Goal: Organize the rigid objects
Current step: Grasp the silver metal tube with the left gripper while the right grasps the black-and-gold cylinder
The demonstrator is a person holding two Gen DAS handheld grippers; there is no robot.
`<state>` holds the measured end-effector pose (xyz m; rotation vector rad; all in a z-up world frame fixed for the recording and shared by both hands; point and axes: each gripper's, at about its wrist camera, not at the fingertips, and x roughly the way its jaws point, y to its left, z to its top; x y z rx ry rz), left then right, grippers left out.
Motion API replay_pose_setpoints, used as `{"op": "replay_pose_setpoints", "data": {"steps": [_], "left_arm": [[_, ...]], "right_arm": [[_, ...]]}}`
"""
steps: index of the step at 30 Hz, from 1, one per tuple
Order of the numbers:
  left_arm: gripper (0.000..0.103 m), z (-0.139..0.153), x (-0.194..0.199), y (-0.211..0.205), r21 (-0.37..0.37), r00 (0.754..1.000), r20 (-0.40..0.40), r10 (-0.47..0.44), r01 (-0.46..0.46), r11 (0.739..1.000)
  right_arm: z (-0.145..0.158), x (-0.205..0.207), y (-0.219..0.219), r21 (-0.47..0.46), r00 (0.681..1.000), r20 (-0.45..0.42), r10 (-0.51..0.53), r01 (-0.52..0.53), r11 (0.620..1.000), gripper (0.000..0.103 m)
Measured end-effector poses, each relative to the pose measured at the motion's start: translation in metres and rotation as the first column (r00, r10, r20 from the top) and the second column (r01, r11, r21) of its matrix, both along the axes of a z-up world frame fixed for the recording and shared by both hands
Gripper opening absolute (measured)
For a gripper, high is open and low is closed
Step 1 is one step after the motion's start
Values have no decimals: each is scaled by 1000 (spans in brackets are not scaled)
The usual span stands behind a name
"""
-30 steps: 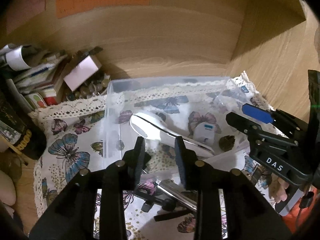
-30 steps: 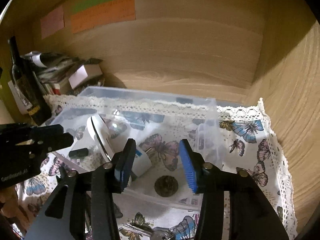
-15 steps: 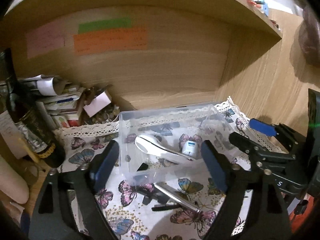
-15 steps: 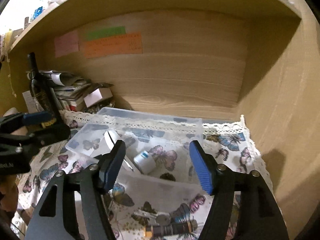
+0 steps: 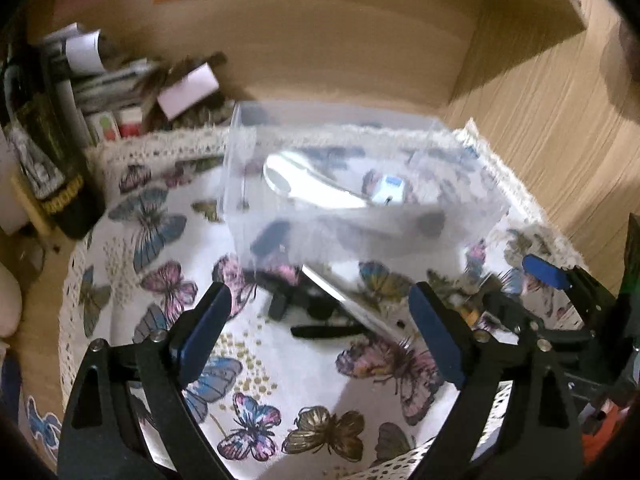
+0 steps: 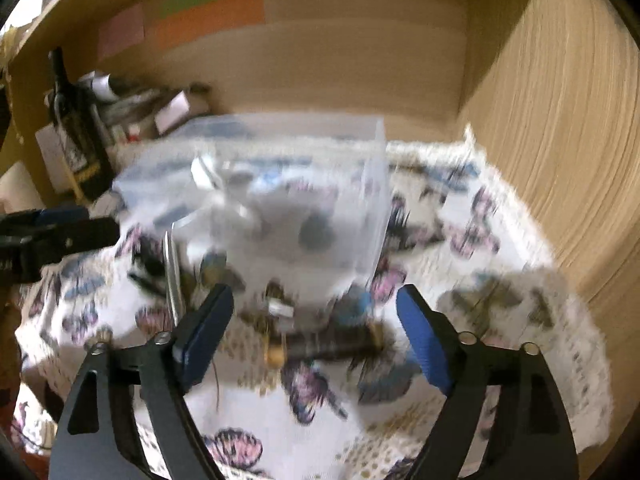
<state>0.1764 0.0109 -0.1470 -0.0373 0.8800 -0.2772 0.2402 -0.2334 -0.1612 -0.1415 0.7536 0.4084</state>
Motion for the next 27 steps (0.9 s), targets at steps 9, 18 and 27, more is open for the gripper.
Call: {"op": "replay_pose_setpoints", "data": {"steps": [9,18,27], "left_arm": [[63,-35,-13,-29,-17,993,-99,-63,62,998],[59,-44,0,-57,-26,983,-170,-66,63,998],[36,-48,6,-57,7,984,-176,-22,24,1000]], "right_arm": [[-29,19,2,-82,992,-125,5,-15,996,82],[-29,14,-7,-70,996,-93,1,-8,998,58],[-22,12,-27,11,994,-105,-25,26,1000,58]]}}
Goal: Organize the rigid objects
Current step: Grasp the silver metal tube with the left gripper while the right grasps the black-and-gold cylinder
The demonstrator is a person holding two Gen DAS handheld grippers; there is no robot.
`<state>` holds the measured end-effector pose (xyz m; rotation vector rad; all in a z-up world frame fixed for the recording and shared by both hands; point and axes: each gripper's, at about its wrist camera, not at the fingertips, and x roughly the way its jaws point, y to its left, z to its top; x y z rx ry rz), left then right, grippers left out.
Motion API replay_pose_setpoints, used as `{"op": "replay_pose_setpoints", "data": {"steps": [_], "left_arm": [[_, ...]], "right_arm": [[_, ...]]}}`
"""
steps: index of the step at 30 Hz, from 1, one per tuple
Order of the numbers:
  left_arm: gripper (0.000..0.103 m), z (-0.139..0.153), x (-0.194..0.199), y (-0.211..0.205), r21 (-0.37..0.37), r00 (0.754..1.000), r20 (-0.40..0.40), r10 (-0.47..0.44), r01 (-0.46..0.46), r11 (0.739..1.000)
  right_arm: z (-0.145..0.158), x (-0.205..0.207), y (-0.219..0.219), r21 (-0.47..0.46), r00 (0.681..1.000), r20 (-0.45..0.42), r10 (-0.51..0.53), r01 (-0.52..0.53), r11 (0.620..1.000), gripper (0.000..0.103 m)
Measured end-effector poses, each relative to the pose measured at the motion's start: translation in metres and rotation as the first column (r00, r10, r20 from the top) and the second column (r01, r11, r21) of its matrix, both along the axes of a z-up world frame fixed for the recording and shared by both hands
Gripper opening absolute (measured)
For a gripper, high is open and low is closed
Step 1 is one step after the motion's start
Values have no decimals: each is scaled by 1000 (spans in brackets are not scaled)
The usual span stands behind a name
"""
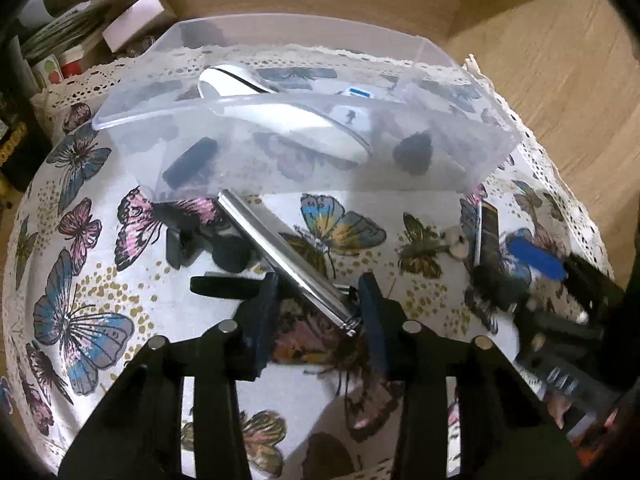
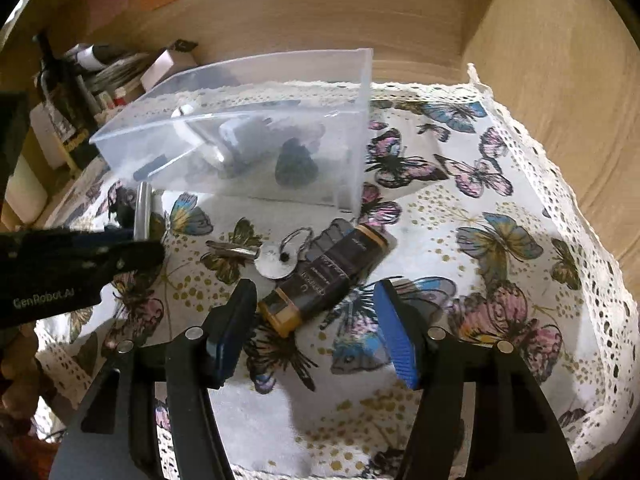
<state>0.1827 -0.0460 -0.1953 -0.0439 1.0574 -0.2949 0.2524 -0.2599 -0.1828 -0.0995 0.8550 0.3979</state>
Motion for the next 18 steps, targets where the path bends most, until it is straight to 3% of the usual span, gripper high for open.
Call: {"op": "replay_pose_setpoints", "data": {"steps": [5,8,14,18], "left_arm": [[20,0,-21,11,21,997,2,-74,74,997],[18,-1,-32,19,31,991,-5,-136,136,990],[18,6,-35,30,48,986,-6,-164,164,985],[34,4,-26,26,56,986,-7,-167,167,984]], "right_arm": [[4,10,-4,15,999,-3,-48,48,999,58],[-4,15,-3,-15,998,-27,-51,51,999,58],[-6,8,-6,-55,999,-5,-50,50,997,48],[-6,11,-10,-60,997,-8,-71,70,996,35]]}}
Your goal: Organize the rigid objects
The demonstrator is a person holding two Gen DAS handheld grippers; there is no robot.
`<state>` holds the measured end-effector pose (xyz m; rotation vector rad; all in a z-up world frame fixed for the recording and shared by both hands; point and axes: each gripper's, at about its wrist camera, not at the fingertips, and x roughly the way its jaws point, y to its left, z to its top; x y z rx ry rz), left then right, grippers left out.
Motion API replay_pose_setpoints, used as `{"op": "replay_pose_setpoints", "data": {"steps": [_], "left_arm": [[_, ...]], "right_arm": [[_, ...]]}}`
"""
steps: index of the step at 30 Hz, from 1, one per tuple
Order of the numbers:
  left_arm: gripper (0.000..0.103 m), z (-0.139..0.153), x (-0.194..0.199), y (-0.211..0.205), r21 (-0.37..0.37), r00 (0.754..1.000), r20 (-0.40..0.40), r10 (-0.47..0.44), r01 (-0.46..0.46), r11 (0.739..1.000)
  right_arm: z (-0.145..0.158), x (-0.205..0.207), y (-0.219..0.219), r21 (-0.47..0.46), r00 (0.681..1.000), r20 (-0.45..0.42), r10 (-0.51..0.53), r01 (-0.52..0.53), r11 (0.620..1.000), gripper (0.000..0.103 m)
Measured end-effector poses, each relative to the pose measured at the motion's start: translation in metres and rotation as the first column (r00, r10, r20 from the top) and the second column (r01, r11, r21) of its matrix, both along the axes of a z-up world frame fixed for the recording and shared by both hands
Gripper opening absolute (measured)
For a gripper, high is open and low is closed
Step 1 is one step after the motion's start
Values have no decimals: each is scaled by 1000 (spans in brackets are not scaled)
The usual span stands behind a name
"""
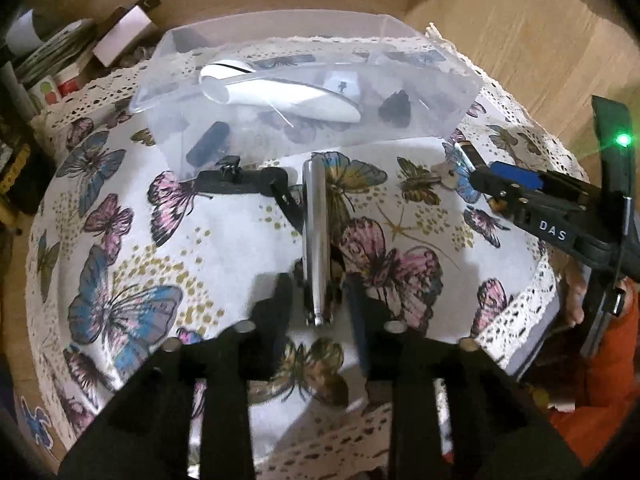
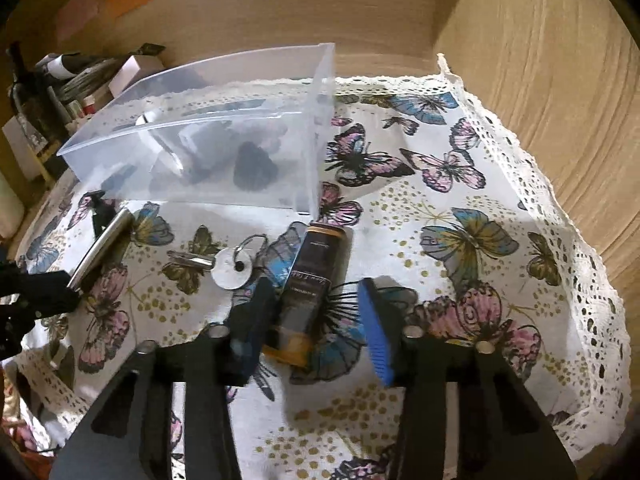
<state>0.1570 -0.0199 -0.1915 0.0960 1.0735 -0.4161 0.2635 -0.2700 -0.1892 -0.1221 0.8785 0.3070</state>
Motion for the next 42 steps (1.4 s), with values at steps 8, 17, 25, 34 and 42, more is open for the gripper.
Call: {"op": "replay_pose_setpoints", "data": {"steps": [8,17,25,34,42], "left_arm": [[17,-8,18,-17,14,999,33,18,-18,1000],[16,16,4,-13,-15,993,113,11,-10,1000],[1,78,-6,3,-97,963,264,48,-23,995],[22,32,0,-5,-26,995,89,-34,36,999],[15,-3,9,-13,6,999,37,-27,27,1000]], "right_arm": [[-3,5,22,-49,999,22,26,-25,999,29],[19,0,-3,68,998,46,-49,46,997,22],[59,-10,7,104,986,164,-6,-12,995,22],[66,-11,16,109,980,194,35,-57,992,22],[59,-11,21,107,983,175,55,-74,991,22]]}}
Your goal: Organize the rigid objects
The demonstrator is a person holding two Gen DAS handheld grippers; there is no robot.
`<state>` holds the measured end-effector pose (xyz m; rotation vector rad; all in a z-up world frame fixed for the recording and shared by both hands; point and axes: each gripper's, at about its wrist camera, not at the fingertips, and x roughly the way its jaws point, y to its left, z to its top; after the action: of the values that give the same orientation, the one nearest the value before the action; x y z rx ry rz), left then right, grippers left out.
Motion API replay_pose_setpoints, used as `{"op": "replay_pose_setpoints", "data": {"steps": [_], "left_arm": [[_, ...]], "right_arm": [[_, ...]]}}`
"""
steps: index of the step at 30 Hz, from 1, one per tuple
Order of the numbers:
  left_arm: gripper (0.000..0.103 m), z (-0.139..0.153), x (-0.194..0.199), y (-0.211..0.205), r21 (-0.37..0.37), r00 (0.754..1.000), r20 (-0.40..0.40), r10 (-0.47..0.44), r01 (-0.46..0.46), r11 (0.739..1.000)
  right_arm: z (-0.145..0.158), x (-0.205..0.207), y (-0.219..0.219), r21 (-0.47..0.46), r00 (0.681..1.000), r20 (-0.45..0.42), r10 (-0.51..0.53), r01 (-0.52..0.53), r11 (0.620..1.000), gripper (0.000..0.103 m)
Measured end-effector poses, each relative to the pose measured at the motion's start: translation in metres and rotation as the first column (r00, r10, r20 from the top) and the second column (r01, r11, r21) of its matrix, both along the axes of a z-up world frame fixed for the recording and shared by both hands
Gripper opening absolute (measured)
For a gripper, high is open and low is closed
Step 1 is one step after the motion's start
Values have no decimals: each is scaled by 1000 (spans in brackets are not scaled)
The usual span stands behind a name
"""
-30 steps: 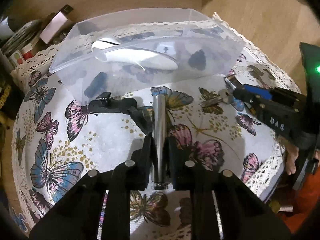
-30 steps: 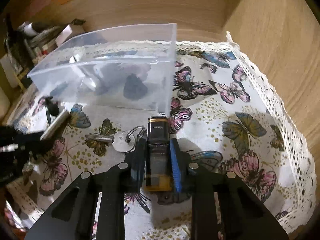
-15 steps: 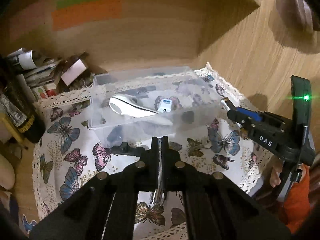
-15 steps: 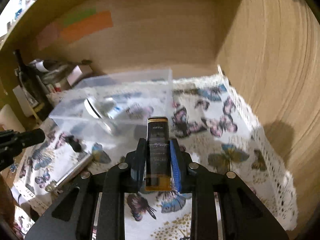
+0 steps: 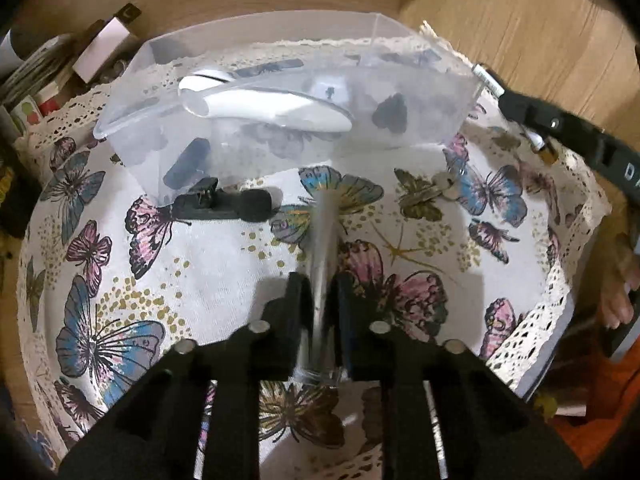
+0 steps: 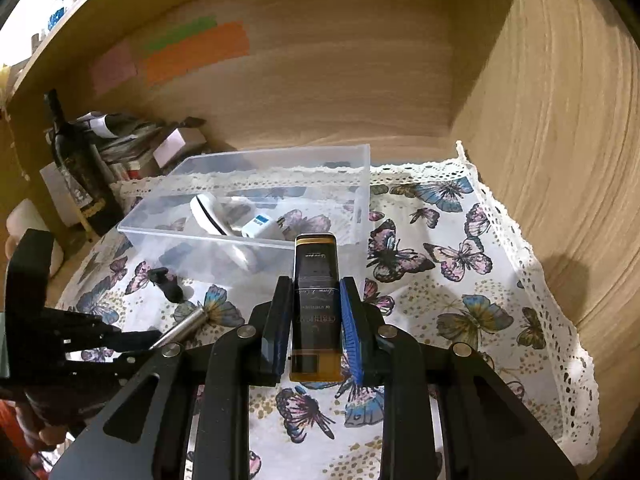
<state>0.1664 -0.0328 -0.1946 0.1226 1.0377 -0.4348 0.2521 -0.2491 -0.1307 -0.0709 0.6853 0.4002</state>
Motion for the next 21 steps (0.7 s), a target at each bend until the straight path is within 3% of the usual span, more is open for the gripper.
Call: {"op": "replay_pose_setpoints", "data": {"steps": [6,11,12,15,17,21], "left_arm": [[15,22,-4,5,-44,998,45,32,-30,999],[13,76,-16,22,-126,982,174,67,-45,991],[0,85,-16,25,-137,981,185,64,-39,990],[0,109,-16,35,-167,969,233,77,-38,985],[0,113,-13,39,-154,965,252,79,-41,987],[1,97,-10,40,-114,977,203,60,-37,993]], "right_arm": [[5,2,1,11,1000,14,6,-6,1000,22],[15,2,5,21,999,48,21,-22,1000,22],[18,2,6,23,998,54,24,-26,999,22],[23,3,9,28,997,71,33,-35,999,22],[26,2,11,31,996,80,39,-42,999,22],[25,3,13,33,996,77,51,-54,998,22]]}}
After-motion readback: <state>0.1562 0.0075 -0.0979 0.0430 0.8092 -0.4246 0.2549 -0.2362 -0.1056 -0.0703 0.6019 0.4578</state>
